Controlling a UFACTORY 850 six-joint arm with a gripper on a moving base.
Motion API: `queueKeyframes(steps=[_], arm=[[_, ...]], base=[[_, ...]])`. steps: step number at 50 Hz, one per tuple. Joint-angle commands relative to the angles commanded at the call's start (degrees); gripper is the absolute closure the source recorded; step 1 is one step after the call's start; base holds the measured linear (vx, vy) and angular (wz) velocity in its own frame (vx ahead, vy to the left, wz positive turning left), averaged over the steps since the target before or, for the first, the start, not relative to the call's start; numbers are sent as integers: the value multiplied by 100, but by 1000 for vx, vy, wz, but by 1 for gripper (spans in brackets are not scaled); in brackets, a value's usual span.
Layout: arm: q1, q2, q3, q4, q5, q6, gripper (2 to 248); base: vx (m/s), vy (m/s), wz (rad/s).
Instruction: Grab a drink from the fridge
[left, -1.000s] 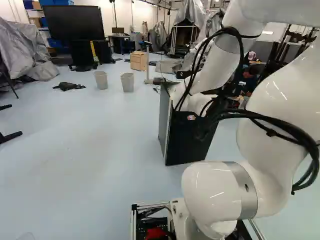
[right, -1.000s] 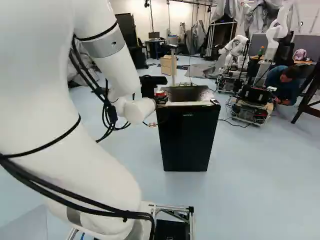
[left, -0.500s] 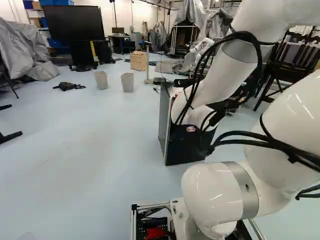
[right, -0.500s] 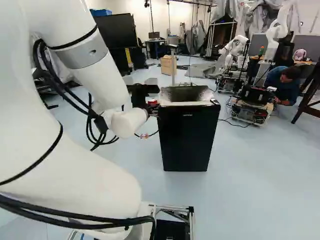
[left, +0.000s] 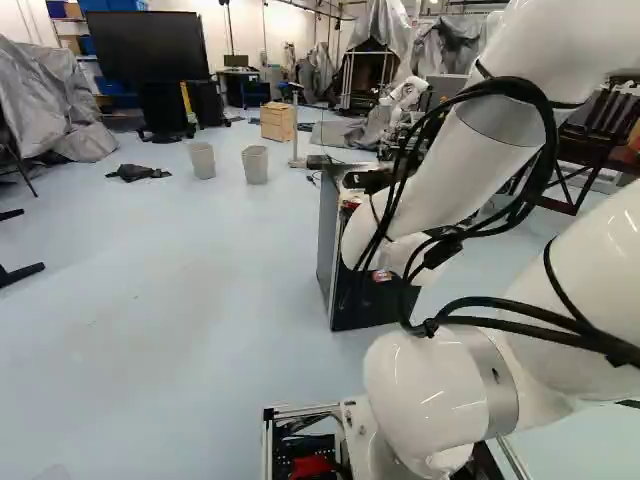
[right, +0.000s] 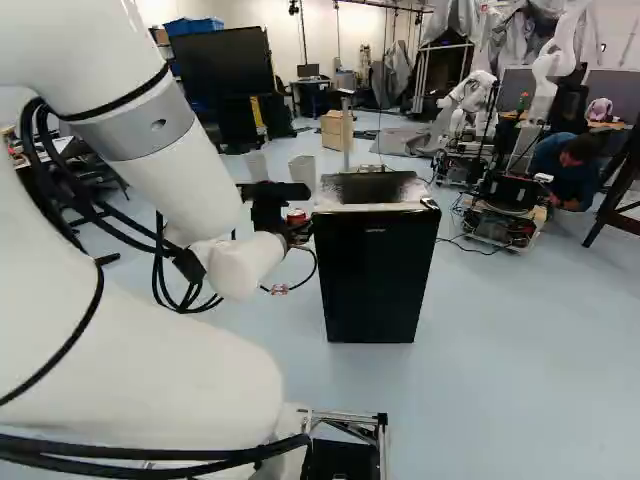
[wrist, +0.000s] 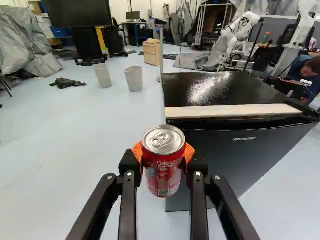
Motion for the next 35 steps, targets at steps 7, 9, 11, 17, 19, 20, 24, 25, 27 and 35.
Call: queueKeyframes(steps=[7,9,11,17,19,20,24,25,27,35], arm=[[27,66,79,4,-4,0,152],[33,80,96,4,-5,0,152],[38,92,110,5,-6,0,152],[48,116,139,6,-8,0,152],[49,119,142,7,-8,0,152],[50,120,143,7,-8,0,152],[50,120,144,7,-8,0,152],[50,120,144,7,-8,0,152],[50,120,144,7,-8,0,152],[50,120,144,7,-8,0,152]], base=[[0,0,0],[0,0,0],[0,0,0],[0,0,0],[0,0,0],[0,0,0],[0,0,0],[0,0,0],[0,0,0],[0,0,0]])
